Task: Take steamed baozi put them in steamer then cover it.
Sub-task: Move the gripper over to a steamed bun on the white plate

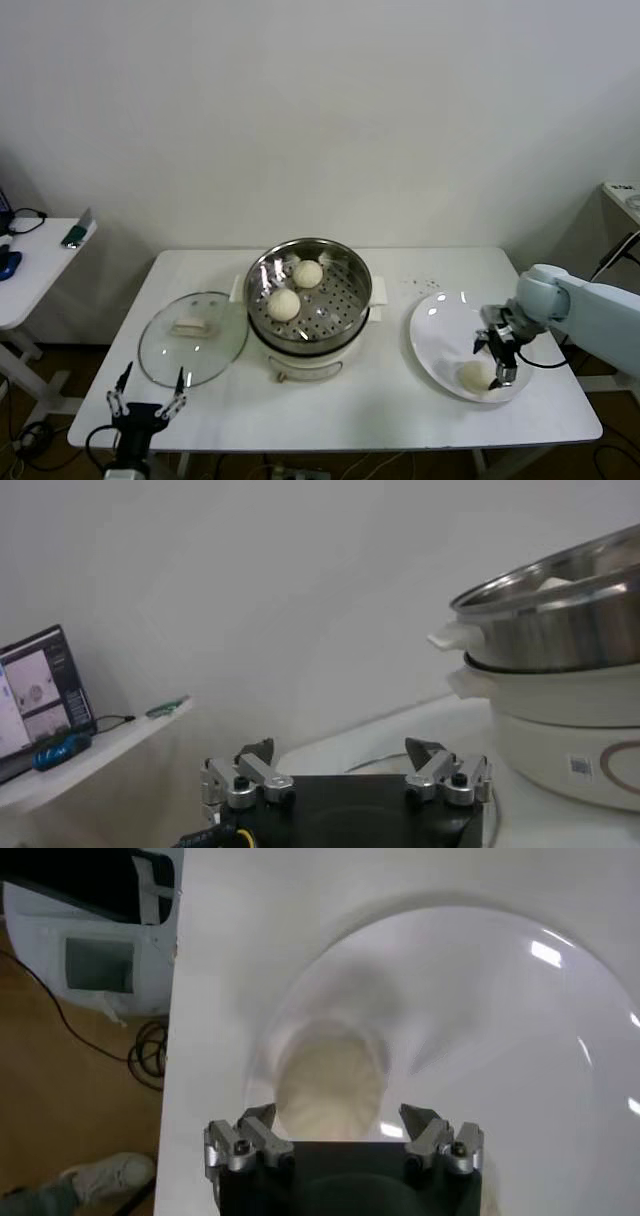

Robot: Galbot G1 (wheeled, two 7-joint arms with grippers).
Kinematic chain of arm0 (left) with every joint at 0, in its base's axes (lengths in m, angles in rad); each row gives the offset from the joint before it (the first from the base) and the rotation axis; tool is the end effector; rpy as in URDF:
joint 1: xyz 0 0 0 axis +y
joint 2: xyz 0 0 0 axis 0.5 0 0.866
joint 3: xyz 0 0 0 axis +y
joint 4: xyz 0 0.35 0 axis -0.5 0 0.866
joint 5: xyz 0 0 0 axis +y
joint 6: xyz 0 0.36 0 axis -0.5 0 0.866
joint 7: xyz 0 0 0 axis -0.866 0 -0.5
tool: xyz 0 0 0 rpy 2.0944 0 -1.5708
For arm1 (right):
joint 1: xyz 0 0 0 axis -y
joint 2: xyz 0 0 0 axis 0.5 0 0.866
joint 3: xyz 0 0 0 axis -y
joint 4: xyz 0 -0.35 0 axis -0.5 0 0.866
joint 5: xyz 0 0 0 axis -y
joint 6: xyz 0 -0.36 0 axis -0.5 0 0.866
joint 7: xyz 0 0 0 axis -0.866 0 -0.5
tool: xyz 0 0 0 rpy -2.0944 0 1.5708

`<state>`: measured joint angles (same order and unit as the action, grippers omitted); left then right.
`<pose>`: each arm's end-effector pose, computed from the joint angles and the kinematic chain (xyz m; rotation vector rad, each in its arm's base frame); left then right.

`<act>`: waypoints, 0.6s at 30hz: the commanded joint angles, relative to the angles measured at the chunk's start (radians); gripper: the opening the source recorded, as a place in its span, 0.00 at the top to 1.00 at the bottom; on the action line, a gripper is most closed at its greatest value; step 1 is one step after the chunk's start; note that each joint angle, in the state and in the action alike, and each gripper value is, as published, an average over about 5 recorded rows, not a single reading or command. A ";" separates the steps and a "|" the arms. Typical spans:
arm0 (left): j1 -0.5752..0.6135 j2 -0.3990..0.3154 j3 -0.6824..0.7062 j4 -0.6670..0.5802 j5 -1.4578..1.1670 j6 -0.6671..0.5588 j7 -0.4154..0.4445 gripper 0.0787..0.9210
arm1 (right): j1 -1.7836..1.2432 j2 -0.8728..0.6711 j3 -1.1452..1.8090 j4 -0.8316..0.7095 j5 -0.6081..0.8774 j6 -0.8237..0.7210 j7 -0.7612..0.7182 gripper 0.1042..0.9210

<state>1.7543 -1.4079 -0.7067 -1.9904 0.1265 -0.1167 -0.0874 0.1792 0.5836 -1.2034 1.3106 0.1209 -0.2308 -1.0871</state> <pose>0.1217 0.0921 -0.3552 0.1729 -2.9418 -0.5517 0.4812 -0.1800 -0.2301 1.3169 -1.2076 1.2015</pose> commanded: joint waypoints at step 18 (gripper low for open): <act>0.007 -0.006 -0.001 0.021 0.006 -0.013 -0.007 0.12 | 0.044 0.065 -0.112 -0.050 0.031 0.013 -0.022 0.16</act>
<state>1.7615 -1.4145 -0.7091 -1.9718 0.1304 -0.1282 -0.0927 0.2136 0.6365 -1.2932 1.2724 0.1467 -0.2224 -1.1058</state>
